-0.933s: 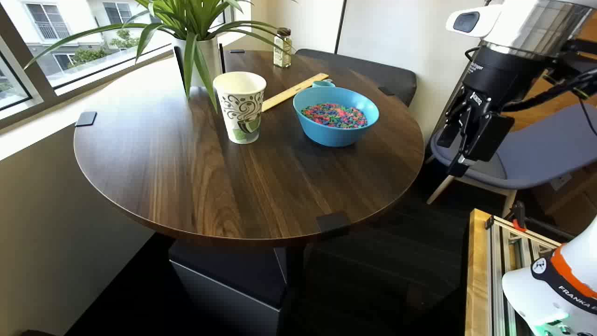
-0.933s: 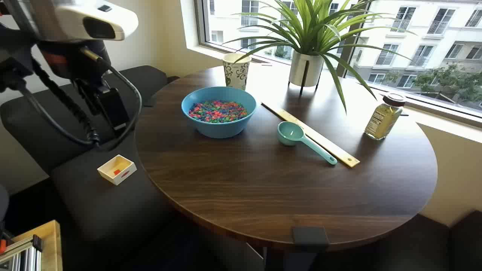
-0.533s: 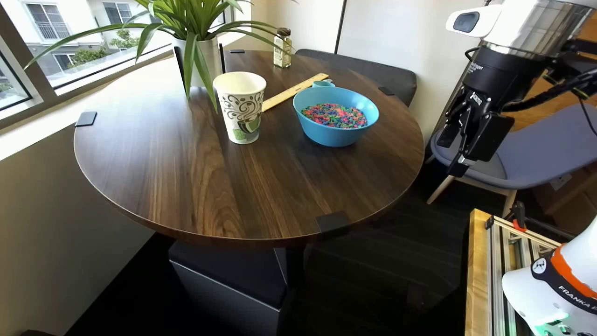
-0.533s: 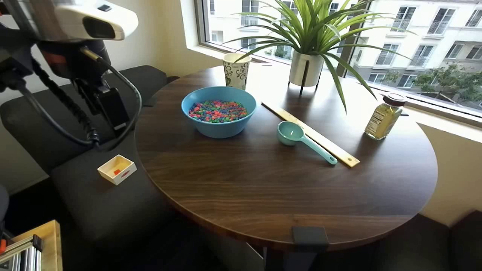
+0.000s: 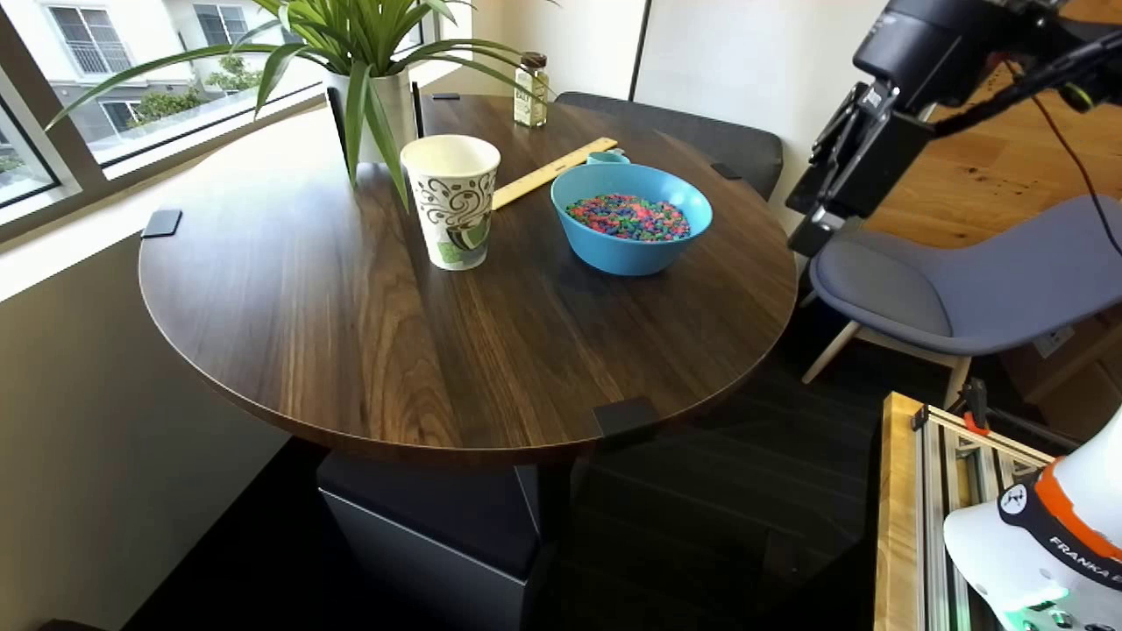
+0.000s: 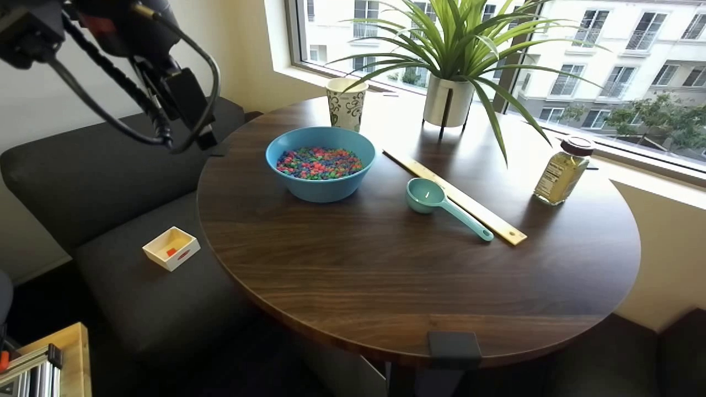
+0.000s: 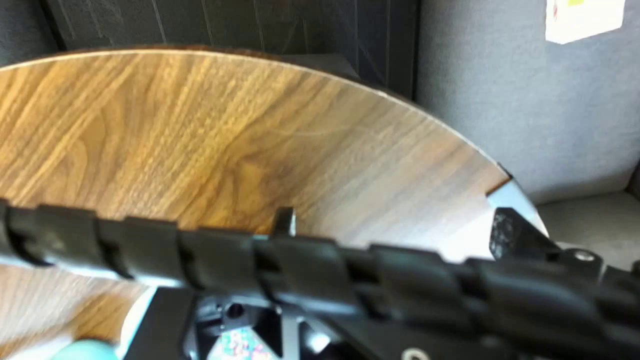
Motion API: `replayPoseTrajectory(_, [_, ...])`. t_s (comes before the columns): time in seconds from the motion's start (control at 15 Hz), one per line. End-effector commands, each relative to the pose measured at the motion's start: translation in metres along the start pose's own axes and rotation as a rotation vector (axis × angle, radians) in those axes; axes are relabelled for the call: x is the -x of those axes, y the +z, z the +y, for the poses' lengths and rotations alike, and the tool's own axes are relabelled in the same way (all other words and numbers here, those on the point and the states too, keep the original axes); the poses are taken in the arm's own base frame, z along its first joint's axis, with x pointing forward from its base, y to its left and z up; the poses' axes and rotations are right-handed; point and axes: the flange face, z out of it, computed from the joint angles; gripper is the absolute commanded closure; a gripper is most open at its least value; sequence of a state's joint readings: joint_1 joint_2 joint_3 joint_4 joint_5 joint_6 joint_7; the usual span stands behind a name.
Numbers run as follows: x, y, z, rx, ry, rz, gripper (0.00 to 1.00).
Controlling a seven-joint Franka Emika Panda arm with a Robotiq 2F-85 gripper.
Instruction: Move the cup to the right
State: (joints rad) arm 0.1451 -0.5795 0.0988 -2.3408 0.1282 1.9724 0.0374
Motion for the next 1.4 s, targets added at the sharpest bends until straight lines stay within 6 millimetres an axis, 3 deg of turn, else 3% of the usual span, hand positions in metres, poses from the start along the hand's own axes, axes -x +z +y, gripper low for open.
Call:
replayPoseTrajectory(0.0, [-0.056,-0.01,-0.011,0.03,0.127,0.042,0.0])
replayPoseTrajectory(0.07, [-0.081,-0.012,-0.018,0.029,0.179,0.059,0.0])
replayPoseTrajectory(0.33, [-0.149,-0.016,-0.034,0.032,0.349,0.107,0.0])
replayPoseTrajectory(0.6, [-0.215,-0.003,-0.03,0.019,0.548,0.128,0.0])
replayPoseTrajectory(0.67, [-0.18,-0.013,-0.029,0.026,0.444,0.126,0.0])
replayPoseTrajectory(0.87, [-0.212,0.001,-0.025,0.011,0.509,0.126,0.0])
replayPoseTrajectory(1.33, [-0.231,0.035,0.004,0.13,0.834,0.173,0.0])
